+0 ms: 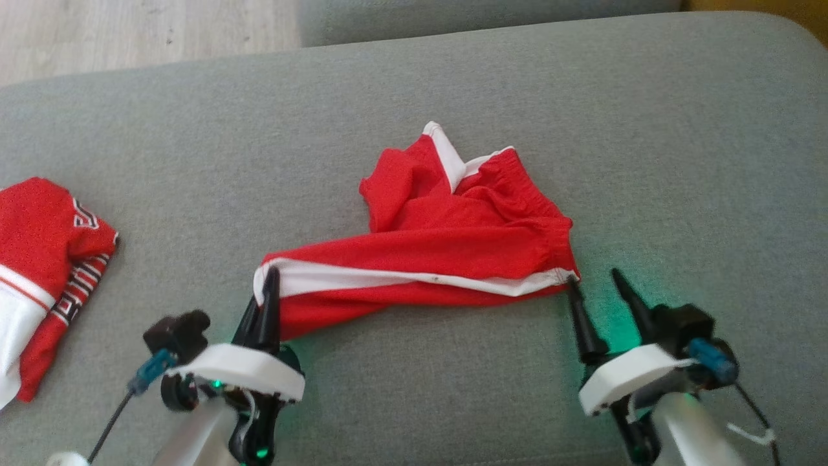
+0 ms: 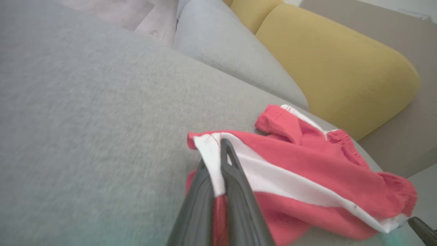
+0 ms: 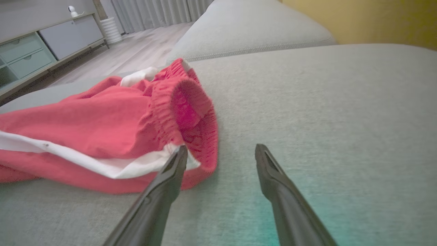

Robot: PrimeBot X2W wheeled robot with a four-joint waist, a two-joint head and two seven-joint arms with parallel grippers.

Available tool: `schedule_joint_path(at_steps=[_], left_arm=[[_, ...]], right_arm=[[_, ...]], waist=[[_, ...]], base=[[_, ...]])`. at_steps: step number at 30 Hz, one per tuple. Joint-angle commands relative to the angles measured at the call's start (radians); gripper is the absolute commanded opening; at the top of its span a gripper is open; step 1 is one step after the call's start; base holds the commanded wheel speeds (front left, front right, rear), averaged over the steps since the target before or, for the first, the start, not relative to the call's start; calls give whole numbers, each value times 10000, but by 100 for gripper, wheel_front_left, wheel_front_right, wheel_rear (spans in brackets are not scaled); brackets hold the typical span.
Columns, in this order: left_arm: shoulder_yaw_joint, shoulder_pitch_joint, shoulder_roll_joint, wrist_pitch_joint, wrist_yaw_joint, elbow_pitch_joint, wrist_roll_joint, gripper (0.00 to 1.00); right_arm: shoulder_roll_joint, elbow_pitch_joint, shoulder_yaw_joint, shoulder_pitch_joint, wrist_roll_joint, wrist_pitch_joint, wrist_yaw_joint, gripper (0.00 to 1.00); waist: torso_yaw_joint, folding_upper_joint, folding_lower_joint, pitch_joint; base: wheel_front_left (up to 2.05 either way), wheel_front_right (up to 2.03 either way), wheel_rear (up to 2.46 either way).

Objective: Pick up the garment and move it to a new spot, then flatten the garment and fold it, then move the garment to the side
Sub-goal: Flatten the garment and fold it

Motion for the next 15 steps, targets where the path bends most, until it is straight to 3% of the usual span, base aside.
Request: schedule_joint_path(at_steps=[1,8,15], left_arm=[[464,-168,159,-53,16,-282,147,0],[1151,190,-205,-53,15,-400,480,0],[1222,333,-303,-53,15,-397,670,0]], right_arm=[[2,-179,424,-336,101,-65,-7,100],[-539,96,1996,-522,860,-65,-7,100],[-1122,-236,2774,-738,1003,-65,-7,100]], waist=[[100,0,0,50],[293,0,0,251],[299,0,0,355]], base=[[0,0,0],[0,0,0],[0,0,0]])
